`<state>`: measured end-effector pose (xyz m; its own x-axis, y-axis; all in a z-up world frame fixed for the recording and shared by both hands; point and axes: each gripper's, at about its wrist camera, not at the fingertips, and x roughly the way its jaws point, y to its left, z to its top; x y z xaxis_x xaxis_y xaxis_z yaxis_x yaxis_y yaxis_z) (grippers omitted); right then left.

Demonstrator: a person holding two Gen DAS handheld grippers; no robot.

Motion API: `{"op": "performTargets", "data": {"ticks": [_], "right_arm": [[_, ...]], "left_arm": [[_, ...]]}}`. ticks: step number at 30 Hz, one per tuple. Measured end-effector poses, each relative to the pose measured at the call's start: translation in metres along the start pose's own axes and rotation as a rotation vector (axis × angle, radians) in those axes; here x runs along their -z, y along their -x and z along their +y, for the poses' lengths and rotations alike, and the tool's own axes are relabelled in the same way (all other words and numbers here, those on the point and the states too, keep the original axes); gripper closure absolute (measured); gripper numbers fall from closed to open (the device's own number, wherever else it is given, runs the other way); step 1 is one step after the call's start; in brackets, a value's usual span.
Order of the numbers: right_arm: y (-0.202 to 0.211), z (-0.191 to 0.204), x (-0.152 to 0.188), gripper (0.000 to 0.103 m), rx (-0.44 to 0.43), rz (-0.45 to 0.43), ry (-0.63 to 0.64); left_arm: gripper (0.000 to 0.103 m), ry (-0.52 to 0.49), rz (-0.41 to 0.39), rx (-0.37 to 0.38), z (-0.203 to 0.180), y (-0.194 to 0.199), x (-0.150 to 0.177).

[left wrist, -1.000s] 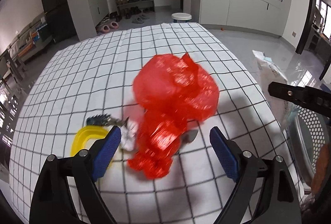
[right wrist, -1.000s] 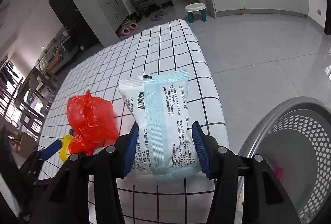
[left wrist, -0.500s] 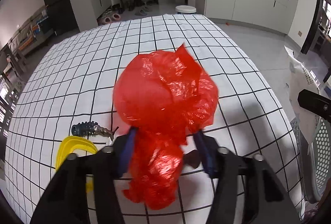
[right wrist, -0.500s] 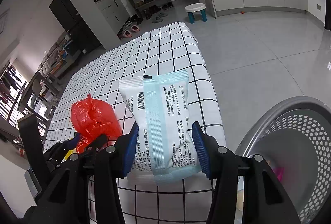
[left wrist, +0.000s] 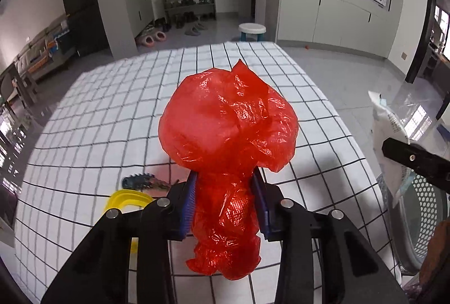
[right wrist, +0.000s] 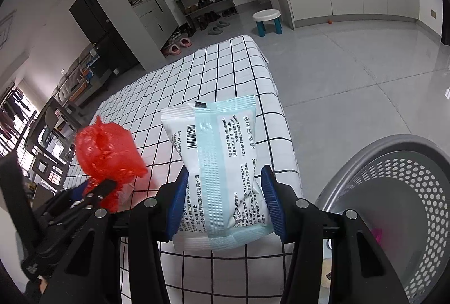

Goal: Collect trash
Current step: 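Carry the packet and red bag over the grey basket and open both tools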

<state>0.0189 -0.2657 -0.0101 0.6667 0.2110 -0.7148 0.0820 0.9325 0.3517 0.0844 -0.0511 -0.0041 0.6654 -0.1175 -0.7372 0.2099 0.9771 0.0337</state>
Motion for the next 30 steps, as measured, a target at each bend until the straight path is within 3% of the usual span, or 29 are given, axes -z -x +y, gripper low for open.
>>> {"op": "performTargets", "data": {"ticks": [3,11,19,30], "right_arm": [[0.005,-0.003,0.004,0.054,0.009,-0.003,0.004],[0.033,-0.024,0.018,0.054,0.046,-0.03,0.001],[0.077,-0.068,0.034,0.054,0.132,-0.094,-0.056],[0.129,-0.131,0.085,0.054,0.243,-0.125,-0.215]], "left_arm": [[0.067,-0.015,-0.029,-0.019,-0.003,0.014,0.002],[0.067,-0.086,-0.045,0.022,-0.034,0.034,0.015],[0.067,-0.149,-0.057,0.132,-0.083,0.052,0.03],[0.067,-0.203,-0.059,0.302,-0.148,0.066,0.04]]}}
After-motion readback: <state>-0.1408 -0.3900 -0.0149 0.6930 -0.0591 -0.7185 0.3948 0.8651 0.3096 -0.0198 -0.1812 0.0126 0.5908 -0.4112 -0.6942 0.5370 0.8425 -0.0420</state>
